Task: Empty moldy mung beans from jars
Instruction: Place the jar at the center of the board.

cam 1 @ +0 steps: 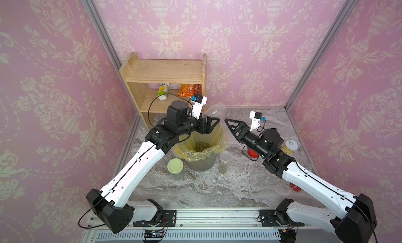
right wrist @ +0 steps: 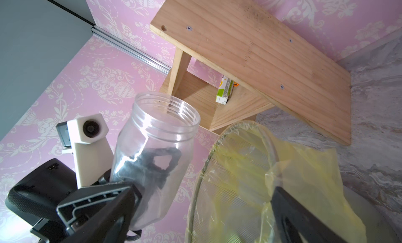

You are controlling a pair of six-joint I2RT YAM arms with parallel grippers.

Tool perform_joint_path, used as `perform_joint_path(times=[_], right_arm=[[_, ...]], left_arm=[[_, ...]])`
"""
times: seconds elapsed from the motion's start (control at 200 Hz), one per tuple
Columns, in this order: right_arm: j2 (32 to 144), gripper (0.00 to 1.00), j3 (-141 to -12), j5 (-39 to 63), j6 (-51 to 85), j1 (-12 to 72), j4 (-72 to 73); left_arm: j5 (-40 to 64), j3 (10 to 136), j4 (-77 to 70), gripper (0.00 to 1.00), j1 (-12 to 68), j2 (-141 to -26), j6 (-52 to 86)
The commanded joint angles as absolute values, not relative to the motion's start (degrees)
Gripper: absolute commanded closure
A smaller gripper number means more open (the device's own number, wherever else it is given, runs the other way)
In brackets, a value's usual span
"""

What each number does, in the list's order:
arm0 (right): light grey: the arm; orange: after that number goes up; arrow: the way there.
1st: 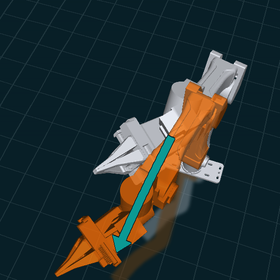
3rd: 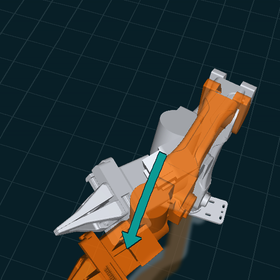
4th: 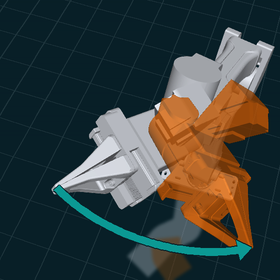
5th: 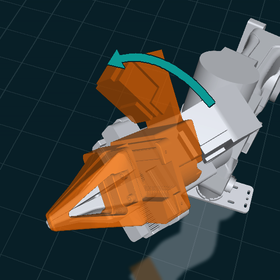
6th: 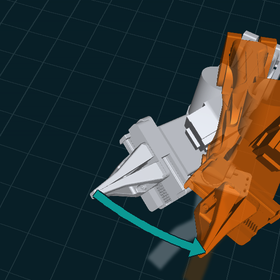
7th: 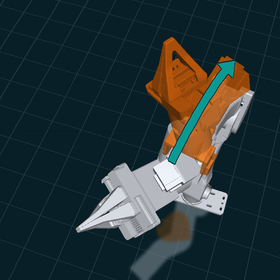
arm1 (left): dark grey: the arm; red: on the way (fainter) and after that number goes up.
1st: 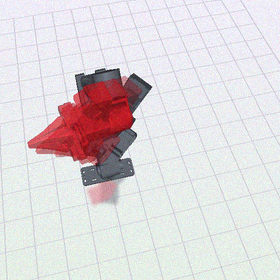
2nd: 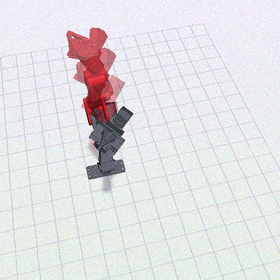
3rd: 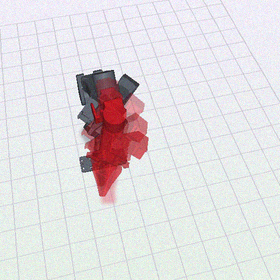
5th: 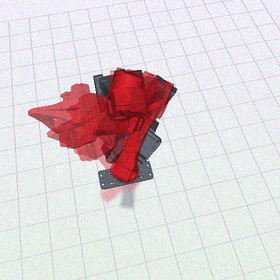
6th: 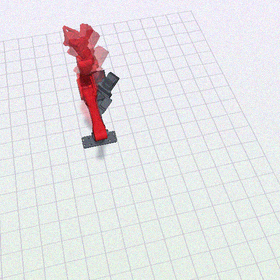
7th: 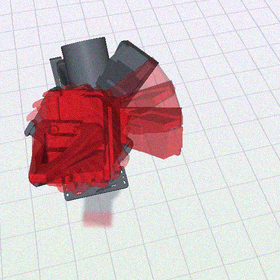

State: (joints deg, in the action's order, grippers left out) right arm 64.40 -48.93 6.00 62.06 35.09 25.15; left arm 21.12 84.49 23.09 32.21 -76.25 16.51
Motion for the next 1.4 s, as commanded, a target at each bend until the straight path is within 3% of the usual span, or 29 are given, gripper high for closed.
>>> perform_joint_path(times=[0.0, 0.876, 1.091, 1.396], right_arm=[[65.2, 0.00, -52.1, 4.2, 62.3, 35.4, 30.2], [70.9, 0.00, -55.5, 3.6, 64.9, 35.4, 31.9], [71.9, 0.15, -56.1, 4.3, 65.2, 35.5, 32.2], [72.1, 0.27, -55.6, 3.8, 66.5, 35.6, 32.3]], left_arm=[[24.2, 85.2, 20.5, 0.64, 32.9, -77.2, 17.7], [27.2, 86.9, 17.2, 0.64, 36.5, -81.7, 16.0], [26.7, 86.9, 17.7, 0.63, 37.1, -81.7, 15.2], [26.0, 86.8, 18.1, 0.57, 37.1, -81.4, 14.4]])
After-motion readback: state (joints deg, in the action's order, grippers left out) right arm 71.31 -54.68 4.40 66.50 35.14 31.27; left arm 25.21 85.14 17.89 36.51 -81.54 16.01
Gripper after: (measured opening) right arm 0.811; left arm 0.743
